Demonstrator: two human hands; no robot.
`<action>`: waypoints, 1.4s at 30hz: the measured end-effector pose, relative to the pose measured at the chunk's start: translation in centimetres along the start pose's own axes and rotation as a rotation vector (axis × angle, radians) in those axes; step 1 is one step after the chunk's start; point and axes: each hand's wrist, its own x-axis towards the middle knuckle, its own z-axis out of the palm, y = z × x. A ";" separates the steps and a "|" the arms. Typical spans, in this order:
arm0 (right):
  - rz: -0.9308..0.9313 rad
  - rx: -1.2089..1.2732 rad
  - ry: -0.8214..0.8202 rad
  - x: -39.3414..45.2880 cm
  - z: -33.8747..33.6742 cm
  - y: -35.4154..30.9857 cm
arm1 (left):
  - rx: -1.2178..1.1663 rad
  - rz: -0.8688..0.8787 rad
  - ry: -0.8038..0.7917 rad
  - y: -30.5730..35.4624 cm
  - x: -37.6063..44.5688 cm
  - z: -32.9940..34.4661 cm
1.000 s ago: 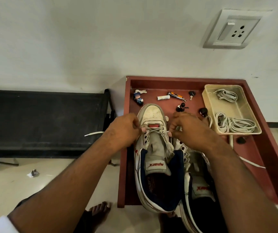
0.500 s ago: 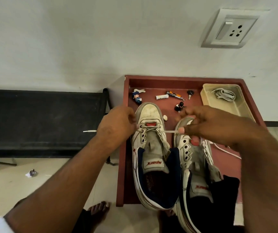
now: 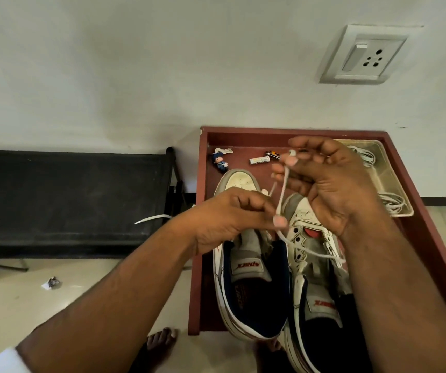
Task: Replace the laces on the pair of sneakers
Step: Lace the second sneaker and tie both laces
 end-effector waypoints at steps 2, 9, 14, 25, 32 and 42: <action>-0.028 -0.020 0.133 0.6 -1.3 0.0 | -0.039 0.037 0.051 0.1 -0.3 -0.9; -0.017 -1.371 0.071 0.7 -5.8 0.0 | 0.143 0.214 0.336 0.7 -1.8 -3.6; -0.042 -1.003 -0.529 -0.7 0.0 0.5 | 0.398 0.208 0.211 1.3 -1.0 -1.8; 0.081 -1.439 -0.342 0.0 -2.5 1.5 | 0.571 -0.054 0.350 -0.7 -0.4 -3.2; 0.067 -0.991 -0.304 -0.2 0.9 3.9 | 0.407 -0.075 0.581 -1.3 -0.1 -2.9; 0.018 -1.079 -0.329 0.1 0.9 5.8 | 0.573 -0.439 0.401 -2.0 0.0 -3.3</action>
